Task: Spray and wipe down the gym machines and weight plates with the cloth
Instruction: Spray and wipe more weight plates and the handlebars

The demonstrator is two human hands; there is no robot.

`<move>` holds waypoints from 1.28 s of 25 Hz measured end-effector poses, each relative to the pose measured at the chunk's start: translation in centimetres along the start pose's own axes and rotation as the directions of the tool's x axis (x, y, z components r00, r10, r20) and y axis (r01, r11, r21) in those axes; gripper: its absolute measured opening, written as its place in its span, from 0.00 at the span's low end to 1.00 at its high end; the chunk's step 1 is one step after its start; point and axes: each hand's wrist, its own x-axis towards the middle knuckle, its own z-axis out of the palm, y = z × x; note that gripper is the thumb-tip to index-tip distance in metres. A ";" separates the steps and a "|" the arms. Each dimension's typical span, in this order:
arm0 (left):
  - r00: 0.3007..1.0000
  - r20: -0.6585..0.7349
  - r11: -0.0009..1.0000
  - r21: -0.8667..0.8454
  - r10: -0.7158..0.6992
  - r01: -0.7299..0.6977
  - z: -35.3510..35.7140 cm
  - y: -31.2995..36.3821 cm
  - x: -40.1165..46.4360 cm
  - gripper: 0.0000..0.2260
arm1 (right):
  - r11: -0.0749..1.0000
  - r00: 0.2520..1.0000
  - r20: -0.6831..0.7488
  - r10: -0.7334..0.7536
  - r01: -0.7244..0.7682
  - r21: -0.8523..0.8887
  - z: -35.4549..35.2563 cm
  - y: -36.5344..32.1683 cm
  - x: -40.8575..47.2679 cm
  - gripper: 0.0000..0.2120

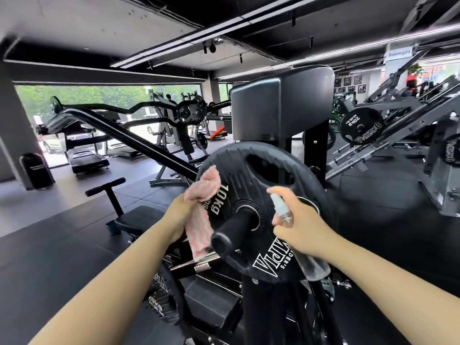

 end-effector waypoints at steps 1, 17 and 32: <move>0.999 -0.002 0.995 -0.087 -0.042 0.041 0.1 0.2 -0.1 0.07 | 0.999 0.998 0.047 0.043 -0.045 0.026 0.7 0.2 0.2 0.30; 0.974 -0.154 0.970 -0.204 -0.165 0.132 -6.5 -1.8 -1.9 0.10 | 0.959 0.939 0.301 -0.165 0.225 -0.174 5.6 -3.4 -0.6 0.26; 0.983 0.136 -0.090 0.988 0.125 -0.125 8.8 0.3 -5.2 0.17 | 0.862 0.879 -0.260 -0.399 0.263 -0.434 -0.2 0.1 2.4 0.33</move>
